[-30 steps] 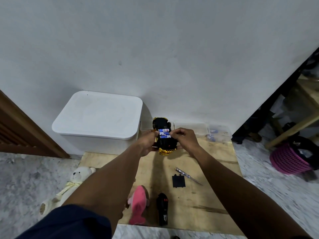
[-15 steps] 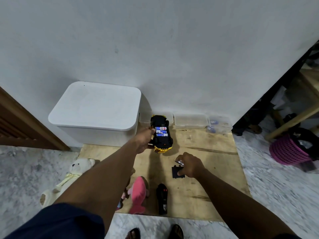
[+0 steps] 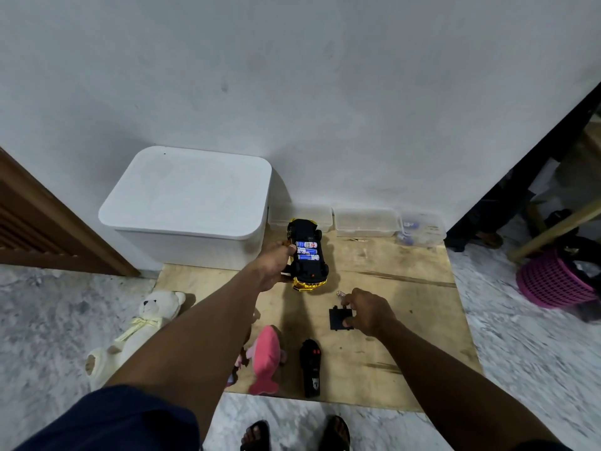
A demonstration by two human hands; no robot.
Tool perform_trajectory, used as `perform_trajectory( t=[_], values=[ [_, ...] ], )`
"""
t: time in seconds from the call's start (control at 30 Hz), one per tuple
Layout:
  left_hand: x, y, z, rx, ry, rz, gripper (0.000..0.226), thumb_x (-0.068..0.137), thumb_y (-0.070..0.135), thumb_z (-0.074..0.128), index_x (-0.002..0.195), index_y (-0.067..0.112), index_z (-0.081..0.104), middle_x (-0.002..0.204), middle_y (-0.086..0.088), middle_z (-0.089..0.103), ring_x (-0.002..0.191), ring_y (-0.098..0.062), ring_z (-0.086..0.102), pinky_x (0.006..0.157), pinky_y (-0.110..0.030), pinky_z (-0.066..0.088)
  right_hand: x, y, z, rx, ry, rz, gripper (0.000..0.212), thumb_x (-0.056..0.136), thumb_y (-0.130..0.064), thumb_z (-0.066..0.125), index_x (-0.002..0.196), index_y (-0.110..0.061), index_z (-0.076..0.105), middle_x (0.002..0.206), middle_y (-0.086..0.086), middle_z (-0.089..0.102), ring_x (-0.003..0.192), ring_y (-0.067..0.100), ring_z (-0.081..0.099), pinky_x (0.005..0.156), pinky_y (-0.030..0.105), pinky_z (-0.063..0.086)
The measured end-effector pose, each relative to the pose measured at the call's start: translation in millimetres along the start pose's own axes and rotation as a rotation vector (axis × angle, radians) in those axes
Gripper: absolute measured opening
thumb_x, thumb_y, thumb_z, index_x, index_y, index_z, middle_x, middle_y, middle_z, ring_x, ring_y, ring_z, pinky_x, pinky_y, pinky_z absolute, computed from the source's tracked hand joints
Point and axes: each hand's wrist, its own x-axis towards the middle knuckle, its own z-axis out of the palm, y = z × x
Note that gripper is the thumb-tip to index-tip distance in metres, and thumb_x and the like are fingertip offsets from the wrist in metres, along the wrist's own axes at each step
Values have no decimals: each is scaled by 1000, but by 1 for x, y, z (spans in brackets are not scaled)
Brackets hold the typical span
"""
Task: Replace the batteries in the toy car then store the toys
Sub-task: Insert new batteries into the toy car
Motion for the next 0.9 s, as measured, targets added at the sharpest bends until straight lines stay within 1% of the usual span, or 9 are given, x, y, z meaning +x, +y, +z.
perform_trajectory(
  t=[0.2,0.3,0.4,0.47,0.57,0.63,0.7,0.8,0.9],
  values=[
    [0,-7,-1,3,15,-18,29,105,17,39,130,12,55,119,-16,66,95,-35,64,99,-57,49,2,-2,-9,95,-9,19,42,71,-33,84,105,-27,60,106,-7,60,98,18,59,81,33,46],
    [-1,-9,-2,1,24,-22,29,105,17,41,128,13,56,124,-18,65,94,-36,64,97,-56,49,3,1,-13,201,-15,36,23,77,-27,80,87,-32,60,94,-6,69,90,18,63,78,33,48],
    [0,-10,-5,-3,26,-23,28,104,17,42,128,13,57,123,-18,66,92,-36,65,98,-57,50,4,7,-14,303,16,14,24,80,-23,75,72,-39,59,82,-11,71,83,14,67,77,31,52],
    [0,-11,-7,-7,26,-21,28,104,16,41,128,13,57,120,-17,66,92,-36,65,98,-57,50,7,13,-13,353,52,-16,22,78,-24,73,69,-40,62,78,-11,72,80,12,67,78,36,56],
    [0,-11,-9,-7,26,-18,29,104,16,41,128,14,57,121,-17,66,94,-36,65,99,-58,49,6,13,-24,490,84,30,21,82,-14,76,70,-31,68,74,-1,70,71,16,63,72,32,53],
    [0,-11,-9,-4,27,-18,30,104,15,40,129,14,57,122,-17,66,93,-36,65,98,-57,50,5,10,-38,679,89,79,11,85,-5,73,79,-14,71,71,8,67,61,19,57,54,24,47],
    [-1,-11,-9,-3,29,-18,31,105,15,39,130,14,56,121,-16,66,92,-35,65,95,-55,51,7,6,-58,846,109,119,8,90,-1,68,93,-8,72,75,8,67,56,15,52,42,21,38],
    [-3,-7,-7,-3,29,-15,32,105,15,38,131,15,55,122,-15,66,94,-35,64,96,-55,51,15,-4,-93,1036,165,133,21,94,0,61,108,-12,72,82,6,67,56,11,49,44,22,38],
    [-6,-1,-3,-3,17,-5,33,105,16,37,132,16,55,122,-13,66,97,-34,65,96,-54,51,21,-24,-130,1213,163,86,22,94,2,58,103,-13,72,87,7,63,59,11,47,45,22,39]
  ],
)
